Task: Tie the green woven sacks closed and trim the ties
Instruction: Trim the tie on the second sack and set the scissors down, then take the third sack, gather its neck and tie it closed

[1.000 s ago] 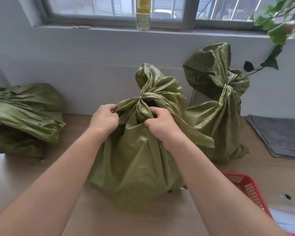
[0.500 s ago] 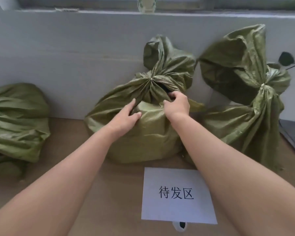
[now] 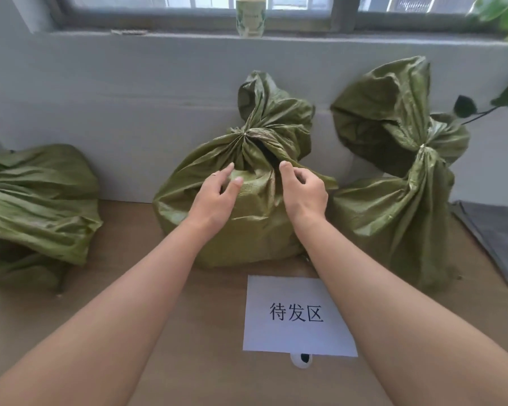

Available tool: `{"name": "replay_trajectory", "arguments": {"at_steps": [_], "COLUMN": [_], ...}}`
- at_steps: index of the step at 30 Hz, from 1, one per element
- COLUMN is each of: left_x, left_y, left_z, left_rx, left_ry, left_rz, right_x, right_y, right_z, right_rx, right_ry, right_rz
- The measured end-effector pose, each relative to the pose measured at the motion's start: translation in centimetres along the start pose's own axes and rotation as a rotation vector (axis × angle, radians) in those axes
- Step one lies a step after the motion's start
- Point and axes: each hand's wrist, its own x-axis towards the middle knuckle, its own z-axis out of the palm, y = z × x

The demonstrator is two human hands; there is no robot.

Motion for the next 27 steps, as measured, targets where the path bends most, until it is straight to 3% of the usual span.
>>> {"name": "replay_trajectory", "arguments": {"at_steps": [12,19,27], "left_x": [-14.2,-23.0,-33.8], "left_y": [11.3,11.6,12.5], "left_z": [-8.0,-10.6,-16.3], "left_rx": [-0.052,-0.085,-0.079], "left_ry": [0.055,-0.027,-0.016], "left_rz": [0.063,0.094,0.098], "right_x": [-16.1,-26.6,-36.5], "right_y": [-8.3,-9.2,-10.4], "right_z": [-7.8,-10.3,-13.2], "right_rx": [0.067,-0.017,0.060], "right_ry": [-0.099,-0.098,-0.136], "right_rz": [-0.109,-0.152,-0.020]}}
